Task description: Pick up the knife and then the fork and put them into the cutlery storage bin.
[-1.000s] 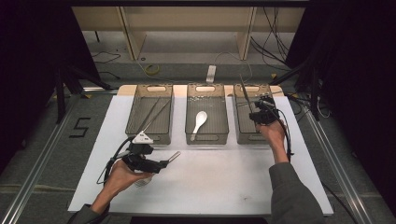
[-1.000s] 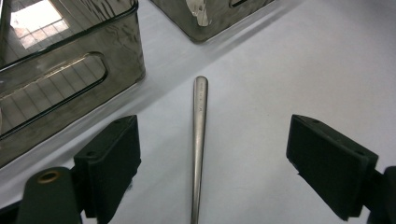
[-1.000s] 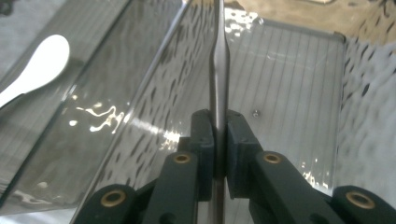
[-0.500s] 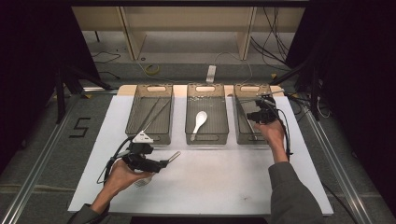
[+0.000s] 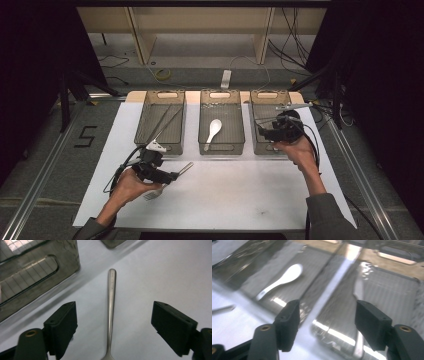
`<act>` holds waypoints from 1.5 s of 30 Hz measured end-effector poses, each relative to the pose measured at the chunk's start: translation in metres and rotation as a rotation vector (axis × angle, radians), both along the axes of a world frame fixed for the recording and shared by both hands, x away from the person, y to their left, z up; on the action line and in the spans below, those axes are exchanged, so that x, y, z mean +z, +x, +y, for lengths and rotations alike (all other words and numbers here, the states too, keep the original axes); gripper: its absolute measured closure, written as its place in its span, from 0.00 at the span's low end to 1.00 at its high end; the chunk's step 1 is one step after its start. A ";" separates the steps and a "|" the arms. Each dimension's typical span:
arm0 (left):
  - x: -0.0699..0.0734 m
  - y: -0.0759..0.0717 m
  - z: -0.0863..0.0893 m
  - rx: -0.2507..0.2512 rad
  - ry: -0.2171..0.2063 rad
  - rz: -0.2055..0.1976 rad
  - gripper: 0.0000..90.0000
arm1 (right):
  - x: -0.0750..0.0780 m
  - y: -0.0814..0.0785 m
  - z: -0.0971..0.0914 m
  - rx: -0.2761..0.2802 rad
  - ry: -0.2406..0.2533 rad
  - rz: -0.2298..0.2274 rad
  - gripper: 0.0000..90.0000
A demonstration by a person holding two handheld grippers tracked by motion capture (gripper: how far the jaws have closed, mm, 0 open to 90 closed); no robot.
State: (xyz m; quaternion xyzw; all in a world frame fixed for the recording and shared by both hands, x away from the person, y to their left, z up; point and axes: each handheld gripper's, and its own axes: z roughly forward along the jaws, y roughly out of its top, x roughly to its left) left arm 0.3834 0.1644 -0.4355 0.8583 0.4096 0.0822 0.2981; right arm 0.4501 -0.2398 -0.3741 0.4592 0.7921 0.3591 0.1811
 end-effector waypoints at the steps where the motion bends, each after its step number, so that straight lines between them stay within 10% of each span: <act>1: -0.001 0.000 -0.001 -0.008 0.021 0.004 0.27 | -0.002 -0.013 0.004 0.039 0.003 -0.006 0.38; 17: -0.009 0.004 -0.008 -0.048 0.097 0.074 0.43 | -0.030 -0.067 0.003 0.108 0.099 -0.062 0.34; 45: -0.022 0.013 -0.017 -0.105 0.228 0.163 0.76 | -0.048 -0.093 0.009 0.148 0.094 -0.043 0.32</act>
